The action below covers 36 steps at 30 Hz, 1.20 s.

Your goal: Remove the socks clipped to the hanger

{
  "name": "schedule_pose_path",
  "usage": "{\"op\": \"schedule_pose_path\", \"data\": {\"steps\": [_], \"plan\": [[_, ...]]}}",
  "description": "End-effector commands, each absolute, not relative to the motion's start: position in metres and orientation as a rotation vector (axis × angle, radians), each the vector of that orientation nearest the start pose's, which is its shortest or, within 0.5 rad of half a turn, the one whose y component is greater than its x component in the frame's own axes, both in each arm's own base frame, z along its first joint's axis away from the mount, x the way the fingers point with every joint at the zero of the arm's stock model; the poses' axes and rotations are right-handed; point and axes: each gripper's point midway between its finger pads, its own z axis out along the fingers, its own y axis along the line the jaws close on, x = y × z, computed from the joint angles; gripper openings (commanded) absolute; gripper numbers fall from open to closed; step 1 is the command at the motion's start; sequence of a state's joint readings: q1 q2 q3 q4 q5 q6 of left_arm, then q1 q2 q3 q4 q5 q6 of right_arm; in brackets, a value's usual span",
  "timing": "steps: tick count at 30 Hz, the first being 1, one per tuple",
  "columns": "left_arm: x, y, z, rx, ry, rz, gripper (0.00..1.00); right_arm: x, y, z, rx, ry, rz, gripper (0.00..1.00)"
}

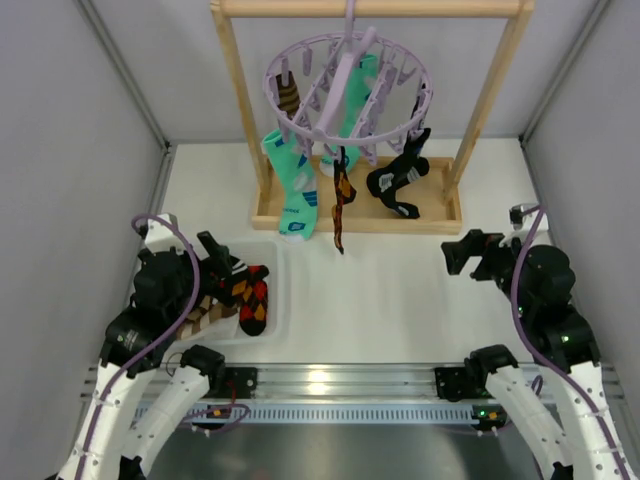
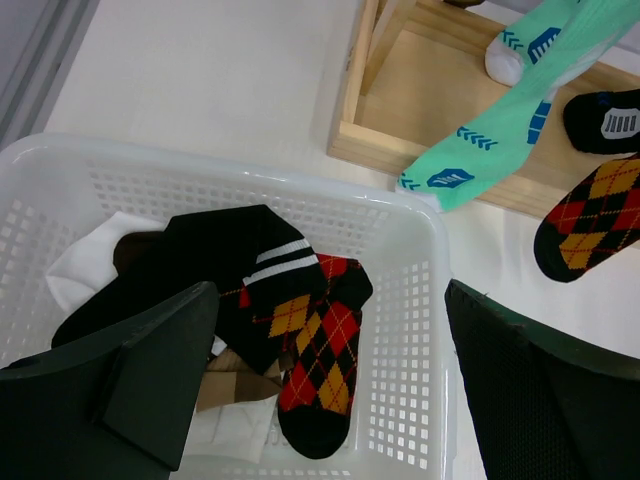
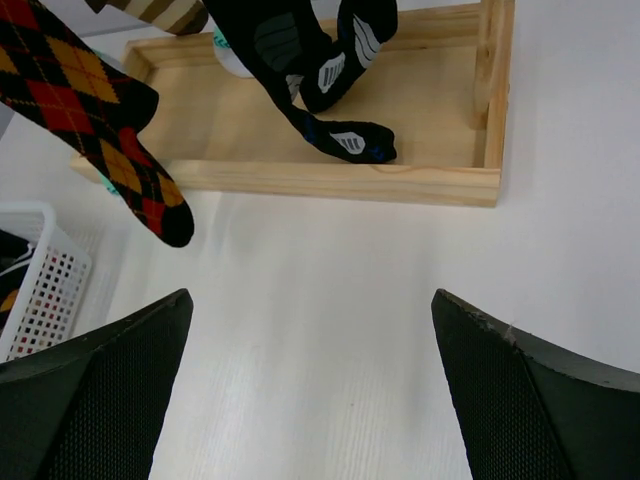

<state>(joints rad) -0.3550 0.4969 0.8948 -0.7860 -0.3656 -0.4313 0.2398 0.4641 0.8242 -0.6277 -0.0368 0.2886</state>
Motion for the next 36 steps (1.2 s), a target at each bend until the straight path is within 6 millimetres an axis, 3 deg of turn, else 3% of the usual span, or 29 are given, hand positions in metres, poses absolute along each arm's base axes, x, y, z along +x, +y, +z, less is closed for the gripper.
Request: {"op": "schedule_pose_path", "data": {"steps": [1, 4, 6, 7, 8, 9, 10, 11, 12, 13, 14, 16, 17, 18, 19, 20, 22, 23, 26, 27, 28, 30, 32, 36], "plan": [[0.209, -0.025, 0.268, -0.336, 1.875, -0.172, 0.99, 0.223, 0.070, 0.279, 0.038, 1.806, 0.395, 0.99], [0.209, -0.026, 0.267, -0.334, 1.877, -0.173, 0.99, 0.230, 0.055, 0.280, 0.179, 1.771, 0.355, 0.99], [0.209, -0.026, 0.267, -0.335, 1.880, -0.171, 0.99, 0.233, 0.062, 0.286, 0.172, 1.725, 0.409, 0.99], [0.209, -0.026, 0.267, -0.335, 1.880, -0.171, 0.99, 0.232, 0.081, 0.279, 0.093, 1.728, 0.495, 0.99], [0.209, -0.026, 0.267, -0.335, 1.880, -0.171, 0.99, 0.236, 0.096, 0.294, 0.045, 1.652, 0.585, 0.99], [0.209, -0.026, 0.267, -0.336, 1.879, -0.172, 0.99, 0.237, 0.111, 0.294, -0.003, 1.640, 0.665, 0.99], [0.210, -0.026, 0.266, -0.334, 1.882, -0.172, 0.99, 0.233, 0.132, 0.288, -0.076, 1.659, 0.785, 0.99], [0.210, -0.026, 0.266, -0.335, 1.882, -0.170, 0.98, 0.243, 0.146, 0.274, -0.070, 1.726, 0.861, 0.99], [0.210, -0.026, 0.266, -0.337, 1.883, -0.169, 0.98, 0.250, 0.156, 0.279, -0.105, 1.703, 0.898, 0.99], [0.210, -0.026, 0.265, -0.336, 1.886, -0.167, 0.99, 0.262, 0.157, 0.276, -0.074, 1.717, 0.868, 1.00], [0.210, -0.026, 0.265, -0.337, 1.886, -0.166, 0.99, 0.268, 0.176, 0.260, -0.111, 1.774, 0.857, 0.99], [0.210, -0.026, 0.265, -0.337, 1.887, -0.165, 0.99, 0.284, 0.189, 0.269, -0.107, 1.734, 0.764, 0.99], [0.210, -0.025, 0.264, -0.338, 1.888, -0.163, 0.98, 0.278, 0.216, 0.259, -0.189, 1.759, 0.761, 0.99], [0.210, -0.025, 0.265, -0.341, 1.884, -0.164, 0.99, 0.281, 0.226, 0.269, -0.191, 1.718, 0.741, 1.00], [0.210, -0.025, 0.265, -0.339, 1.885, -0.163, 0.98, 0.295, 0.225, 0.259, -0.143, 1.733, 0.638, 0.99], [0.210, -0.025, 0.264, -0.340, 1.887, -0.162, 0.99, 0.288, 0.241, 0.256, -0.203, 1.726, 0.606, 0.97], [0.210, -0.025, 0.264, -0.340, 1.886, -0.165, 0.99, 0.299, 0.246, 0.265, -0.165, 1.679, 0.500, 0.93], [0.211, -0.026, 0.264, -0.338, 1.888, -0.165, 0.99, 0.296, 0.268, 0.250, -0.234, 1.695, 0.475, 0.93], [0.211, -0.027, 0.263, -0.336, 1.896, -0.165, 0.99, 0.303, 0.300, 0.239, -0.275, 1.673, 0.481, 0.90], [0.211, -0.027, 0.264, -0.334, 1.894, -0.168, 0.98, 0.308, 0.305, 0.240, -0.274, 1.665, 0.478, 0.89], [0.211, -0.027, 0.263, -0.334, 1.896, -0.168, 0.99, 0.315, 0.313, 0.226, -0.295, 1.681, 0.447, 0.87], [0.211, -0.027, 0.263, -0.334, 1.896, -0.168, 0.99, 0.325, 0.324, 0.231, -0.294, 1.655, 0.443, 0.85], [0.211, -0.027, 0.263, -0.333, 1.896, -0.170, 0.99, 0.333, 0.335, 0.216, -0.331, 1.677, 0.414, 0.79], [0.211, -0.031, 0.267, -0.314, 1.894, -0.187, 0.99, 0.347, 0.342, 0.211, -0.304, 1.662, 0.379, 0.60]]}}
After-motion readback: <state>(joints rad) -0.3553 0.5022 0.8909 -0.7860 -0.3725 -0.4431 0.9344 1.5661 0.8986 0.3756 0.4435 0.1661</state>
